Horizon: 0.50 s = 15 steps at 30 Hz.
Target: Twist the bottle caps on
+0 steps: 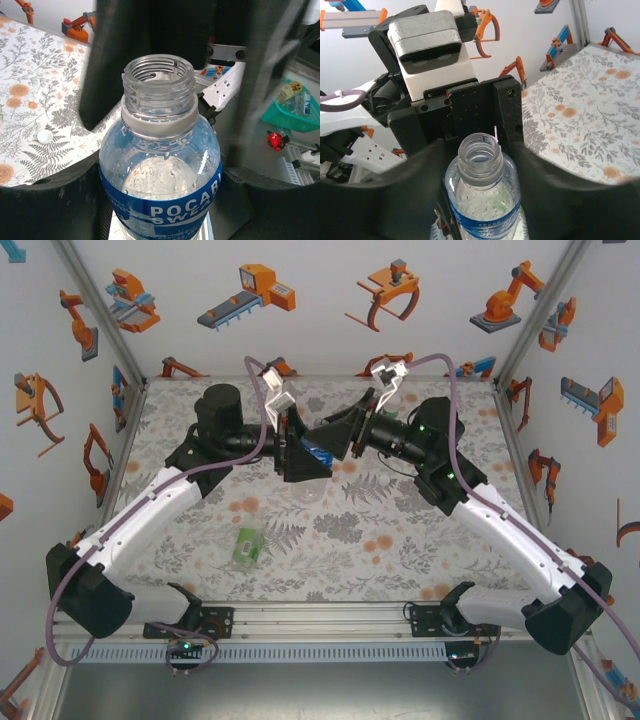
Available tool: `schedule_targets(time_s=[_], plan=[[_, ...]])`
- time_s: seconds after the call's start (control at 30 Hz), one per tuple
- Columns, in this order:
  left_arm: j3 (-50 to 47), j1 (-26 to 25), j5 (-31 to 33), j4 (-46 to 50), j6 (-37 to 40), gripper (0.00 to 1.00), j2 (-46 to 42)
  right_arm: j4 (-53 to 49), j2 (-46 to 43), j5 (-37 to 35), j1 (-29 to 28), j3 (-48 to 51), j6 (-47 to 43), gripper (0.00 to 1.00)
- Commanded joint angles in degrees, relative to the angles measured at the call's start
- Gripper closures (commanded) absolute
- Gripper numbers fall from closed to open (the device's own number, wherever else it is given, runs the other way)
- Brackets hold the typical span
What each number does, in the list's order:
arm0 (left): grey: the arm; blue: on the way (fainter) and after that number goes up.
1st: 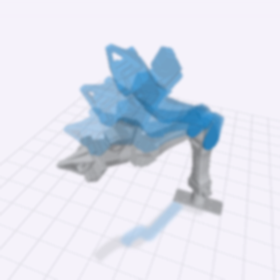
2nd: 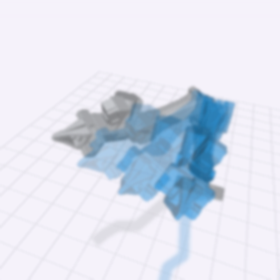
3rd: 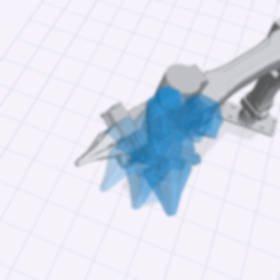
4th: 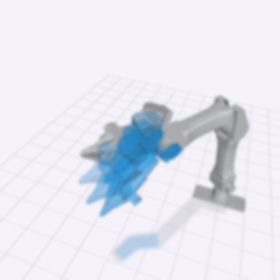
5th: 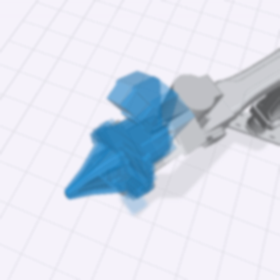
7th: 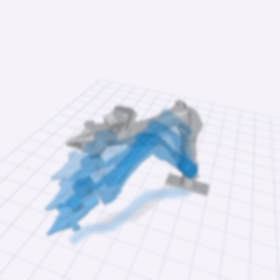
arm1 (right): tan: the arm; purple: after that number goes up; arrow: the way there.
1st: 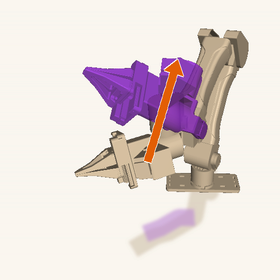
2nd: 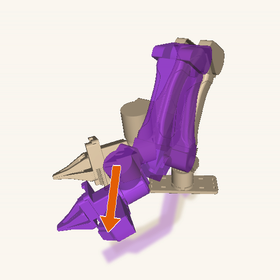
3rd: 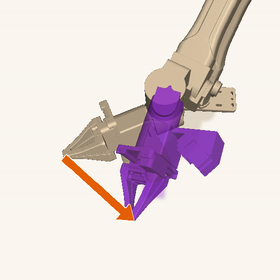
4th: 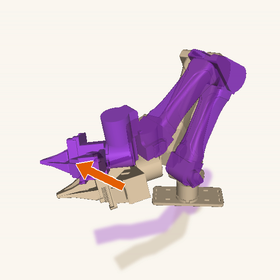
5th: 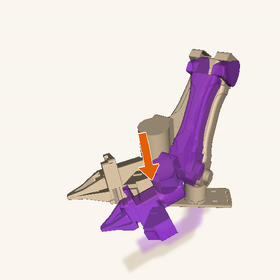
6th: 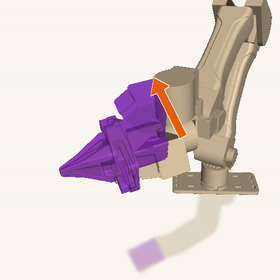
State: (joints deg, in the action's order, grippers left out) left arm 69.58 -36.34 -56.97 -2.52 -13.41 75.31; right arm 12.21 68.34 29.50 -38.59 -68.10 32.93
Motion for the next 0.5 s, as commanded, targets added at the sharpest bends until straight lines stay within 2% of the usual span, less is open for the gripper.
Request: schedule_targets(time_s=[0.0, 0.13, 0.27, 0.4, 0.47], plan=[[1.8, 0.2, 2.4, 4.8, 5.9, 0.57, -0.9, -5.0, -2.2, -3.8, -0.1, -3.7, -4.3, 0.33], [2.2, 1.7, 4.6, 10.3, 10.2, 0.63, -1.9, -10.6, -4.4, -8.8, 0.1, -4.8, -8.4, 0.30], [1.6, 5.2, 3.8, 11.1, 10.4, 0.70, -2.5, -15.7, -6.0, -14.4, 1.0, -5.2, -10.6, 0.30], [0.6, 10.1, -1.1, 8.0, 6.5, 0.87, -2.3, -20.7, -6.9, -19.8, 2.2, -4.9, -11.2, 0.30], [0.6, 11.7, -2.6, 8.9, 7.0, 0.96, -2.2, -22.5, -7.0, -21.4, 2.6, -4.6, -11.3, 0.30]])
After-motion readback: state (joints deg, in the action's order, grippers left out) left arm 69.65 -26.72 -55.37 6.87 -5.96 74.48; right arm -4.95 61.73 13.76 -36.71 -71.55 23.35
